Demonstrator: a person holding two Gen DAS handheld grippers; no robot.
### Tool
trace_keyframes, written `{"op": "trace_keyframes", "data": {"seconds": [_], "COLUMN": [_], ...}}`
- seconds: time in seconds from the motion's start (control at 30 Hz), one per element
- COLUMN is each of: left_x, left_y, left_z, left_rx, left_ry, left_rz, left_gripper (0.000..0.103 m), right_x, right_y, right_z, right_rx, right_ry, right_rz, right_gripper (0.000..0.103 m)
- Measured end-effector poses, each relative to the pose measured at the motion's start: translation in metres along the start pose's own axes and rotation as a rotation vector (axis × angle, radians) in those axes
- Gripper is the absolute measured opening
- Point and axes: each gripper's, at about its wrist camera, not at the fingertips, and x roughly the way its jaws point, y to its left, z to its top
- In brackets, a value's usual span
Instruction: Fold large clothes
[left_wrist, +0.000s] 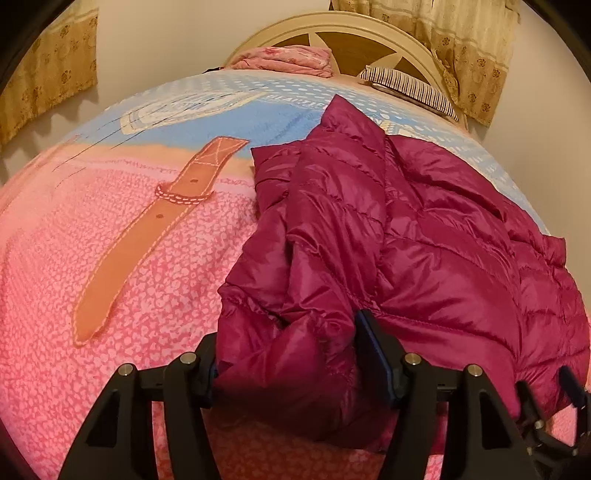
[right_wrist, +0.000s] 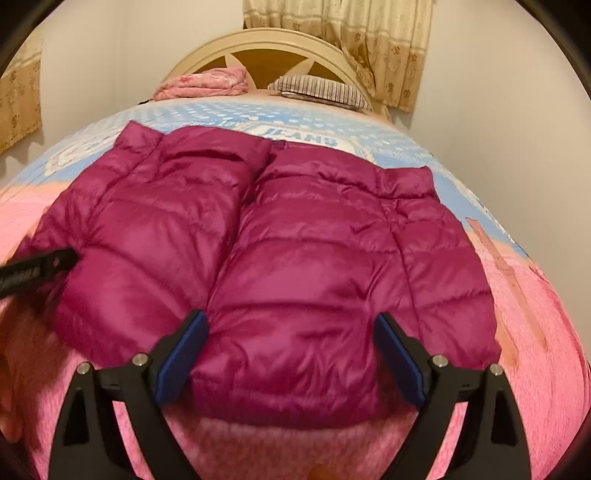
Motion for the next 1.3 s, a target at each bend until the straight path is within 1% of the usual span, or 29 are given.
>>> {"op": "trace_keyframes", "data": {"seconds": [0.03, 0.07, 0.1, 0.13, 0.17, 0.2, 0.23, 0.3, 0.37, 0.43, 0.47, 0.53, 0.73, 0.83, 0.9, 0.93, 0.97, 1.07, 1.2, 1.3], "left_x": [0.0, 0.001, 0.0, 0.001, 0.0, -0.003, -0.006, -0.014, -0.023, -0.036, -0.042, -0.055, -0.088, -0.101, -0.111, -0.115, -0.121, -0.132, -0.149, -0.157], "left_y": [-0.003, -0.004, -0.004, -0.004, -0.005, -0.009, -0.011, -0.009, 0.0, 0.008, 0.009, 0.017, 0.055, 0.067, 0.07, 0.07, 0.065, 0.043, -0.008, -0.05], "left_z": [0.0, 0.001, 0.001, 0.003, 0.003, 0.002, 0.001, 0.002, 0.006, 0.01, 0.009, 0.012, 0.021, 0.028, 0.033, 0.033, 0.035, 0.039, 0.039, 0.037], "left_rx": [0.022, 0.032, 0.034, 0.034, 0.041, 0.062, 0.078, 0.066, 0.037, 0.034, 0.035, 0.042, 0.001, 0.025, 0.039, 0.05, 0.068, 0.118, 0.226, 0.322], "left_ry": [-0.002, -0.004, -0.008, -0.008, -0.012, -0.022, -0.032, -0.042, -0.057, -0.075, -0.083, -0.112, -0.173, -0.215, -0.241, -0.25, -0.268, -0.312, -0.39, -0.434], "left_rz": [0.001, 0.0, -0.021, -0.05, -0.063, -0.054, -0.046, -0.048, -0.069, -0.087, -0.09, -0.071, -0.03, 0.022, 0.045, 0.048, 0.054, 0.059, 0.054, 0.036], "left_gripper": [0.062, 0.057, 0.039, 0.032, 0.023, 0.018, 0.015, 0.01, 0.009, 0.009, 0.008, 0.008, 0.007, 0.007, 0.007, 0.007, 0.007, 0.007, 0.007, 0.007], "right_x": [0.005, 0.011, 0.016, 0.021, 0.024, 0.026, 0.026, 0.024, 0.022, 0.019, 0.018, 0.014, 0.005, -0.001, -0.009, -0.016, -0.022, -0.042, -0.047, -0.042], "right_y": [0.001, -0.001, -0.003, -0.004, -0.003, -0.003, -0.002, 0.0, 0.002, 0.009, 0.014, 0.025, 0.065, 0.09, 0.098, 0.094, 0.088, 0.051, -0.013, -0.066], "right_z": [-0.003, -0.003, -0.001, 0.002, 0.005, 0.005, 0.005, 0.005, 0.005, 0.006, 0.006, 0.005, 0.005, 0.007, 0.009, 0.01, 0.011, 0.013, 0.017, 0.003], "right_rx": [-0.003, 0.005, 0.014, 0.022, 0.024, 0.023, 0.02, 0.014, 0.009, -0.006, -0.015, -0.029, -0.057, -0.106, -0.122, -0.113, -0.103, -0.09, -0.021, 0.032], "right_ry": [0.012, 0.035, 0.055, 0.074, 0.083, 0.087, 0.087, 0.08, 0.079, 0.07, 0.065, 0.057, 0.04, 0.025, 0.011, 0.002, -0.006, -0.039, -0.043, -0.018], "right_rz": [0.002, 0.013, 0.023, 0.03, 0.034, 0.034, 0.03, 0.018, 0.006, -0.013, -0.021, -0.023, 0.054, 0.1, 0.154, 0.182, 0.191, 0.196, 0.116, 0.017], "right_gripper": [0.093, 0.093, 0.093, 0.094, 0.095, 0.095, 0.095, 0.095, 0.095, 0.094, 0.094, 0.093, 0.093, 0.093, 0.092, 0.091, 0.091, 0.092, 0.093, 0.094]}}
